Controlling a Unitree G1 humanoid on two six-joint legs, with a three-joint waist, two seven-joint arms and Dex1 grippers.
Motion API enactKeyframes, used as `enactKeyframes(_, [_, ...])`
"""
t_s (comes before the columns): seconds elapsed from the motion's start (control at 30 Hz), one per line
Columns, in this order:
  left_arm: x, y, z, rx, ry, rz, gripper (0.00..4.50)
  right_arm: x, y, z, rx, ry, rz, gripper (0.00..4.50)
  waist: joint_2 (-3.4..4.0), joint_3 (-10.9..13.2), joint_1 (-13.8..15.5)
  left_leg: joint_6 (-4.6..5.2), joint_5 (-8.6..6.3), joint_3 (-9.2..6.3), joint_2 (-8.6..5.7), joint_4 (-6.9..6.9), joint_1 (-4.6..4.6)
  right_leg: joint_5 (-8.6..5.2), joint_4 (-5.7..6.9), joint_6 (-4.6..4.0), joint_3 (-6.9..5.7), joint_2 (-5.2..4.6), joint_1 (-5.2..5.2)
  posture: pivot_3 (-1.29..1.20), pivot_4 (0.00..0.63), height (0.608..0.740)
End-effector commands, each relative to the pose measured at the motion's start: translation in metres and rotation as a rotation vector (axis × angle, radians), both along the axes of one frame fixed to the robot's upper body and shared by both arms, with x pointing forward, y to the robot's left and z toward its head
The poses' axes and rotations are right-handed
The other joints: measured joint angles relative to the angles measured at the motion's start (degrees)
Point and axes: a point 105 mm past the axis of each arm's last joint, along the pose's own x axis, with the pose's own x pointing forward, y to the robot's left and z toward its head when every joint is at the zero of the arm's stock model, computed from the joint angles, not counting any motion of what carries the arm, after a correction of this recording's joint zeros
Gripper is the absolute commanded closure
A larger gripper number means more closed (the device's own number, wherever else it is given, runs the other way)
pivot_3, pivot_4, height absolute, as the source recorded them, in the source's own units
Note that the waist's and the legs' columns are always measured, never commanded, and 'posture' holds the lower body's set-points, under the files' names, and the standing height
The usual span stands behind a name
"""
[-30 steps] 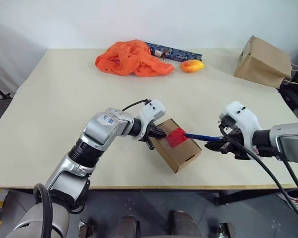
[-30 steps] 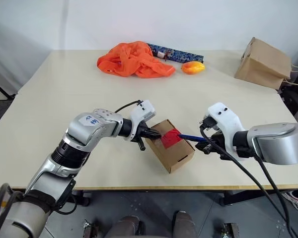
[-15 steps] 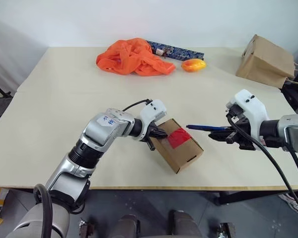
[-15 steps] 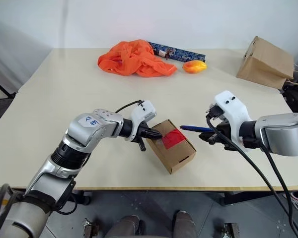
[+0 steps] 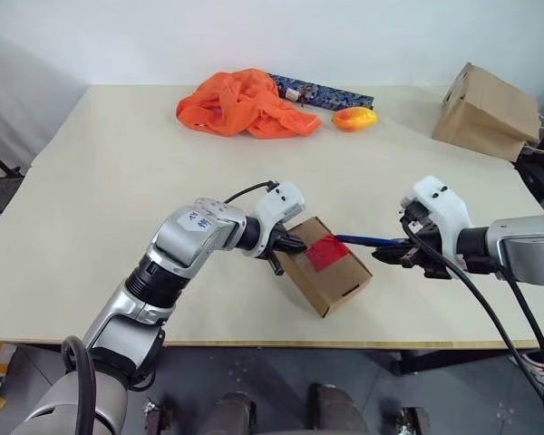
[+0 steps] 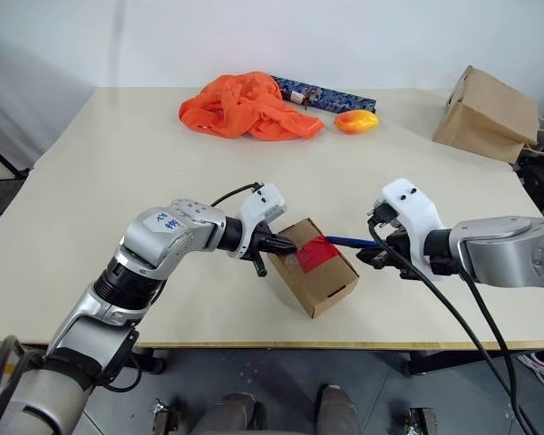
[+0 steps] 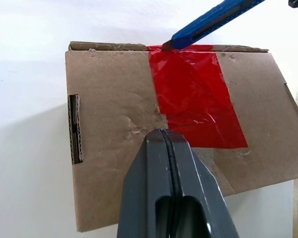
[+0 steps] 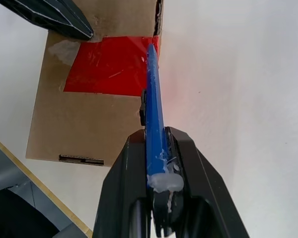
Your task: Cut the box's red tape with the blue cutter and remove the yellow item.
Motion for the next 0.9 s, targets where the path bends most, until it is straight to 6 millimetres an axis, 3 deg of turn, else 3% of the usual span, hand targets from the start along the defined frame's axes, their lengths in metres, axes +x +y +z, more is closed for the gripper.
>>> enactKeyframes(0.03, [0.004, 0.022, -0.047, 0.148, 0.108, 0.119, 4.5, -0.001, 0.002, 0.002, -0.002, -0.018, 0.013, 4.35, 0.0, 0.0, 0.0, 0.0, 0.0, 0.0, 0.0, 0.0, 0.0, 0.0, -0.01, 0.0, 0.0, 0.0, 0.0, 0.0, 0.15, 0.74])
enactKeyframes(0.53, [0.0, 0.021, -0.048, 0.144, 0.108, 0.108, 4.5, 0.017, 0.011, -0.005, -0.018, -0.03, 0.015, 4.35, 0.0, 0.0, -0.1, 0.0, 0.0, -0.01, 0.0, -0.01, 0.01, 0.02, -0.02, 0.0, 0.01, 0.0, 0.0, 0.0, 0.15, 0.74])
enactKeyframes(0.9, [0.002, 0.024, -0.049, 0.144, 0.108, 0.134, 4.5, -0.016, 0.002, -0.001, -0.069, 0.038, 0.086, 4.35, 0.01, 0.0, 0.1, -0.03, -0.02, -0.11, 0.0, -0.07, -0.16, 0.02, -0.13, 0.0, -0.02, 0.0, -0.1, 0.0, 0.15, 0.74])
